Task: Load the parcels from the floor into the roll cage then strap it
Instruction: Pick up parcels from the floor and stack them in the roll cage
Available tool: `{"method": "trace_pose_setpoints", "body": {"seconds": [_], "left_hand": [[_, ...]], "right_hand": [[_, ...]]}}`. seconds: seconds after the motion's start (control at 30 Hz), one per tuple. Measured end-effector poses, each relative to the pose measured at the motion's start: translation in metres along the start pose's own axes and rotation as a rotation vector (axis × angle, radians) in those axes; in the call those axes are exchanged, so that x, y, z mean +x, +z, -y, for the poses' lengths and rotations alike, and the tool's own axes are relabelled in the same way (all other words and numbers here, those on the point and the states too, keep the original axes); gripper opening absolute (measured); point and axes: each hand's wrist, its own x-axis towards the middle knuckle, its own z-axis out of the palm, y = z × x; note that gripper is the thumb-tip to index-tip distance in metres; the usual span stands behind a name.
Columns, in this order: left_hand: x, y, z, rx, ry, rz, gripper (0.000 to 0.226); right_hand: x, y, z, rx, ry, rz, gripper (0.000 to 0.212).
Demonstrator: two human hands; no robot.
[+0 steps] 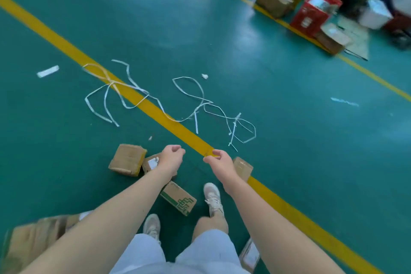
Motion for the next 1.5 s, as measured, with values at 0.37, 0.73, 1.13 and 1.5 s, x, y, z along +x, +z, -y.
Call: {"method": "trace_pose_setpoints", "body": {"seconds": [0.37, 0.73, 1.13, 1.5], "left_hand": [[0.053, 0.014, 0.044, -0.472, -0.294, -0.508, 0.019], [0.128, 0.045, 0.187, -0.66, -0.502, -0.611, 0.038], [0.276, 0.117, 0.37, -0.691, -0.617, -0.513, 0.045], [0.337, 0.165, 0.439, -0.799, -0.675, -0.375, 0.045]], "right_hand": [[0.142, 0.017, 0.042, -0.511, -0.079, 0.462, 0.054], [0.258, 0.132, -0.06, -0.773, -0.012, 0.649, 0.056], [0.409, 0.203, -0.239, -0.889, 0.098, 0.634, 0.06], [0.45, 0.229, -0.328, -0.84, 0.269, 0.689, 0.05]]}}
